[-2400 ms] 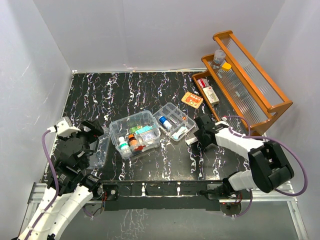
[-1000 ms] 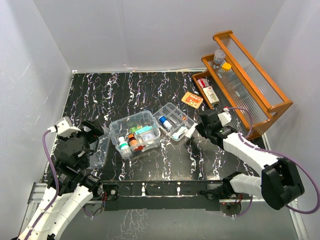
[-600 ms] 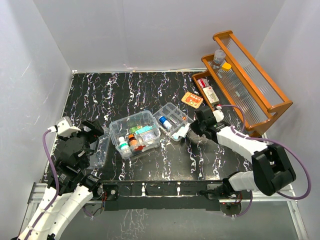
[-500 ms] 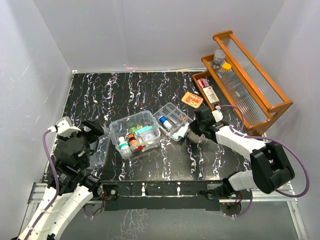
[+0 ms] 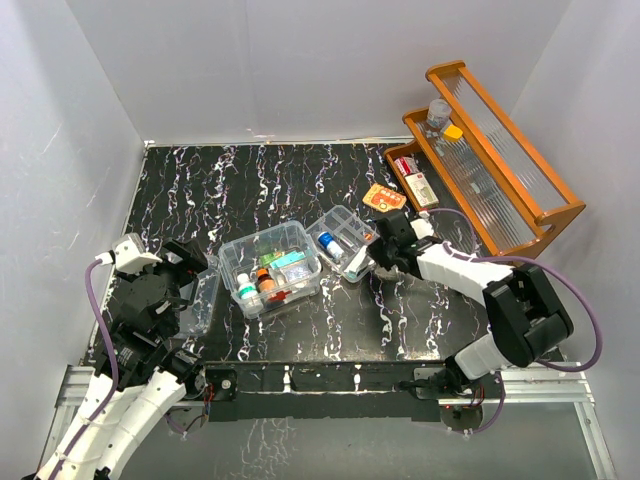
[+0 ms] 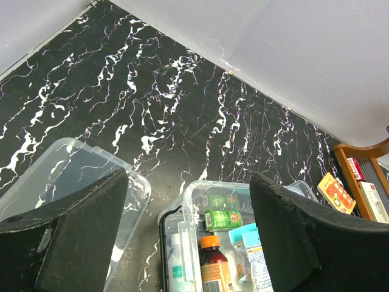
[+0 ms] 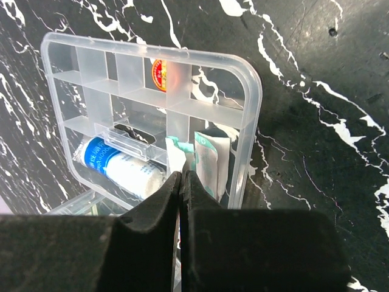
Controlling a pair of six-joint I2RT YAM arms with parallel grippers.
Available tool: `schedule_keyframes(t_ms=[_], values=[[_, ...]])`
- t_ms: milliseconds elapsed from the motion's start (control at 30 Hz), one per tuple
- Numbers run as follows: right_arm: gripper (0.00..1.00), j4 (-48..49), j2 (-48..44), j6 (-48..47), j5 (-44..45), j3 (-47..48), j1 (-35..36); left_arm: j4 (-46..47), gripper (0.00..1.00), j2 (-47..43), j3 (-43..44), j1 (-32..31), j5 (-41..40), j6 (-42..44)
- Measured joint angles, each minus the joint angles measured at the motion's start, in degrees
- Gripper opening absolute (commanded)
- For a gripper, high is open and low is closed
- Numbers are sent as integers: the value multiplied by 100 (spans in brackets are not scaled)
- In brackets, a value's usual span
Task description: Organize the medicine kit
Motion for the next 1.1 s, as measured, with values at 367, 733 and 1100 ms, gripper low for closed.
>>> schedule_keyframes(t_ms=[367, 733, 1100], values=[[0, -35, 151, 240, 186, 66, 127, 0, 80, 0, 0, 0, -2, 0], [0, -192, 358, 411, 264, 308, 129, 0, 80, 0, 0, 0, 0, 0], [17, -203, 409, 129, 186, 330, 129, 0, 80, 0, 0, 0, -2, 0]])
